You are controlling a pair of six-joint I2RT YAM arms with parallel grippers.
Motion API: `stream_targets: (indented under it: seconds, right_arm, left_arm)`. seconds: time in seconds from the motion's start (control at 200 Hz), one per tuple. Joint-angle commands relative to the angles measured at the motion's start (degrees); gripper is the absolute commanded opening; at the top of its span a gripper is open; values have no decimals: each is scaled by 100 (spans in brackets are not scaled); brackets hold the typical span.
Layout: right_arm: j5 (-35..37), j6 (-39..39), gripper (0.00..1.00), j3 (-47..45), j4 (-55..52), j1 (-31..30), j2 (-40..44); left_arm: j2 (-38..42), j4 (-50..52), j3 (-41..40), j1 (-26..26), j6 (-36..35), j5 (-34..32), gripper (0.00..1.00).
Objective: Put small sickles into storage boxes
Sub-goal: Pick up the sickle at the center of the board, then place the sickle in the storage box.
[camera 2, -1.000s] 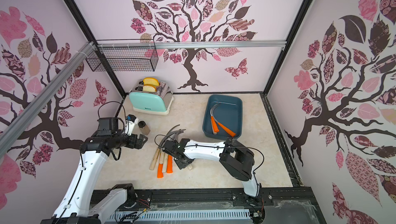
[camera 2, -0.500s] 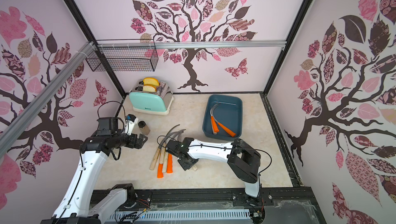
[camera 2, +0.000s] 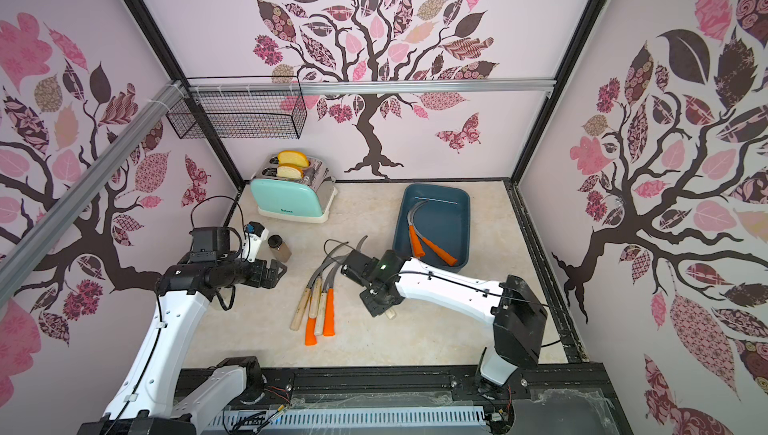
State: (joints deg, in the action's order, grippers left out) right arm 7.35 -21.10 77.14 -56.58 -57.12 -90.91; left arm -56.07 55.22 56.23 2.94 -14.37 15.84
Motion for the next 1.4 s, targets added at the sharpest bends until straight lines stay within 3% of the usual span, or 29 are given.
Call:
stream_targets:
  seconds: [0.0,0.235,0.515,0.825,1.13,1.396]
  right_arm:
    - [0,237,21,281,-143,554,363]
    - [-643,756,21,367,259,2139,532]
    - [-1241,1012,21,707,650,3369,-149]
    - [-937,1244,21,1257,592,3791,-1291]
    - [-723,1398,21,1590,490,4212,-1804]
    - [-700,1451,21,1578,633,4236,-2220]
  left_arm:
    - [33,-12,165,-26,40,95,98]
    - [96,15,146,-23,31,102,98]
    - [138,8,59,-26,75,199,98]
    - [270,84,-28,-23,40,192,98]
    - [275,16,-83,-30,70,218,98]
    - [243,14,-51,-25,72,201,98]
